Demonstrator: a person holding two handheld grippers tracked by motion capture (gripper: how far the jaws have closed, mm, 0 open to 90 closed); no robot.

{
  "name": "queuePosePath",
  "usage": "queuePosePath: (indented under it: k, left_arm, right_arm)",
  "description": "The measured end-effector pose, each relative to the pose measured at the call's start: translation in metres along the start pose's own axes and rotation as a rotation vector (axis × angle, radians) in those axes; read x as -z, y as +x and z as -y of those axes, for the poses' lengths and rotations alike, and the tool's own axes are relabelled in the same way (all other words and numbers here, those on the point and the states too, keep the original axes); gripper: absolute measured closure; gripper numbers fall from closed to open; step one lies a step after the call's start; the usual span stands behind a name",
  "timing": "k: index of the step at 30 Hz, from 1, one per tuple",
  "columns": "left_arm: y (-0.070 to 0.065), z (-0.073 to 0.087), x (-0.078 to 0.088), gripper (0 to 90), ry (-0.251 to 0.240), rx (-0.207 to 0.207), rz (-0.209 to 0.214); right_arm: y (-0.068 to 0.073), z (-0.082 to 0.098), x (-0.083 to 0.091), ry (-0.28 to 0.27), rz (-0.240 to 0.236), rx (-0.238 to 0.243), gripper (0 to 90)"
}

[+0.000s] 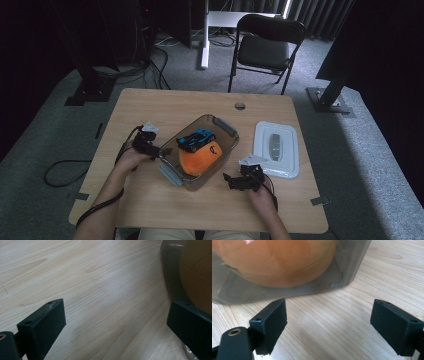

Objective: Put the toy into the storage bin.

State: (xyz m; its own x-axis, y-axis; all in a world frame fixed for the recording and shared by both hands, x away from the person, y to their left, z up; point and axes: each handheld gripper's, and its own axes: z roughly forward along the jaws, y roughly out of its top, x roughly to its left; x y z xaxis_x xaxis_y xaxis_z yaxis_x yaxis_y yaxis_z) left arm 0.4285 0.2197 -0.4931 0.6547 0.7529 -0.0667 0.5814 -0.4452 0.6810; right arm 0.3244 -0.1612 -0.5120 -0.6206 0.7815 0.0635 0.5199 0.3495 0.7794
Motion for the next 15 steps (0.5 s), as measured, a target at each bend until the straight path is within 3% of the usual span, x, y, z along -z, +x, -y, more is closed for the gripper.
queuePosePath:
  k: [7, 15]
  left_arm:
    - [-0.015, 0.004, 0.005, 2.8, -0.004, -0.041, -0.006]
    - [-0.035, 0.013, 0.008, 2.8, -0.028, -0.038, 0.026]
  right_arm:
    - [-0.001, 0.000, 0.000, 0.001, 0.011, -0.007, 13.5]
    - [0.001, 0.001, 0.002, 0.000, 0.019, -0.004, 13.5]
